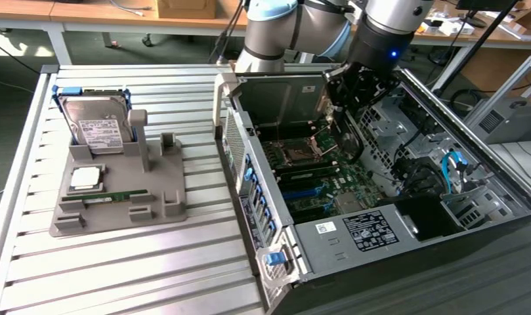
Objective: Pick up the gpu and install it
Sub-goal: 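Pick up the gpu and move the gpu toward the slot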
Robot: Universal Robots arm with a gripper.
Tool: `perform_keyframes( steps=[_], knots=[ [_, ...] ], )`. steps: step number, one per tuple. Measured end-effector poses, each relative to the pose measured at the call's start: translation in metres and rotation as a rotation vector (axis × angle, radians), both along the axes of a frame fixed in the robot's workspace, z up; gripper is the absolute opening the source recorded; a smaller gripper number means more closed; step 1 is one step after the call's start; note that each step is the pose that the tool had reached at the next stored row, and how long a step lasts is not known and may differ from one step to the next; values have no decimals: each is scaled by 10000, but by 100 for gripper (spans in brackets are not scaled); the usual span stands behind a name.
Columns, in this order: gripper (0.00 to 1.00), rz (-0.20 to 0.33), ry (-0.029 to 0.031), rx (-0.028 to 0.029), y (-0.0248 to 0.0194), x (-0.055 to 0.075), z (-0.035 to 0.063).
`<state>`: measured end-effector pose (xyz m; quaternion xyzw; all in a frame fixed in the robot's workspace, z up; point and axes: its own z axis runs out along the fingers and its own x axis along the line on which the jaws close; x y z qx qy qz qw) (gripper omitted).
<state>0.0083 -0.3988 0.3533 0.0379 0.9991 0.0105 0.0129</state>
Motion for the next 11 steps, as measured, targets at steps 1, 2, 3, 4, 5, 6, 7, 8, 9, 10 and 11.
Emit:
perform_keyframes(
  steps=[1,2,3,4,5,6,7,8,9,10,11],
  knots=[
    [27,0,0,0,0,0,-5],
    [27,0,0,0,0,0,-10],
    [27,0,0,-1,0,0,-16],
    [27,0,1,-2,0,0,-18],
    [27,-1,1,-2,0,0,-20],
    [27,0,1,-1,0,0,-22],
    [27,-1,0,0,0,0,-24],
    [27,0,0,0,0,0,-25],
    [27,-1,0,0,0,0,-25],
    [27,0,0,0,0,0,-25],
    [27,-1,0,0,0,0,-25]
  ],
)
